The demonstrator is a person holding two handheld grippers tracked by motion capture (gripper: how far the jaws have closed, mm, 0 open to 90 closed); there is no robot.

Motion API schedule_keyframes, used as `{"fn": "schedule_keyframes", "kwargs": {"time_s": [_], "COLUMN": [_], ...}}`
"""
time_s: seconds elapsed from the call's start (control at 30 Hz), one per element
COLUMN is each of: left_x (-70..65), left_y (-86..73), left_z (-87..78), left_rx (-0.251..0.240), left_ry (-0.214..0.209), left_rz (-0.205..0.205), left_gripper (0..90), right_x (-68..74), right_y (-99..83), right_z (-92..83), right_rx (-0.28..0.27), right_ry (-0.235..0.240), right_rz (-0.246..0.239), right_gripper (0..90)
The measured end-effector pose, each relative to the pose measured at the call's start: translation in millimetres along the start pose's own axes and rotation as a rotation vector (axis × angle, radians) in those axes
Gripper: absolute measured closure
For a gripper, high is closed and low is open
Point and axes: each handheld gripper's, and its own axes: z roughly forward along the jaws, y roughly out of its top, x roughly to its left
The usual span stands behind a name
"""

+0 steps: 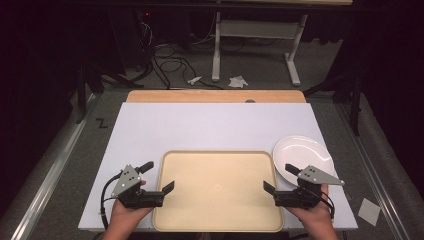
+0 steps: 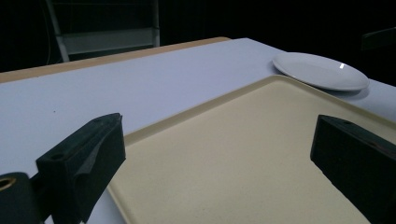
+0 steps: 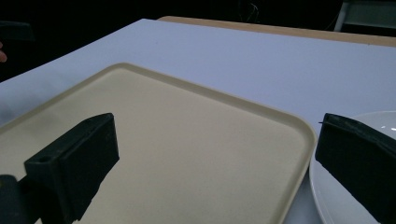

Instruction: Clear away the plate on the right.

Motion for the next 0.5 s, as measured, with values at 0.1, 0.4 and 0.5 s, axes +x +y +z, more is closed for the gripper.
{"fn": "schedule_keyframes", "kwargs": {"time_s": [0.1, 0.4, 0.5], "left_x": [0.3, 1.0, 0.9], "left_y": [0.7, 3.9, 4.8], "left_z": [-0.6, -3.0, -2.7], "left_rx": [0.003, -0.005, 0.003], "left_ry": [0.005, 0.033, 0.033], "left_rz": [-0.001, 0.011, 0.022], "left_gripper": [4.0, 2.4, 2.4], "right_x": [-1.8, -12.1, -16.1], "right_y": [0.0, -0.7, -1.1], "right_z": [-1.4, -8.0, -10.9], "right_rx": [-0.001, -0.010, -0.013], "right_ry": [-0.006, -0.045, -0.061], "right_rz": [0.004, 0.024, 0.030], "right_gripper": [0.3, 0.3, 0.3]}}
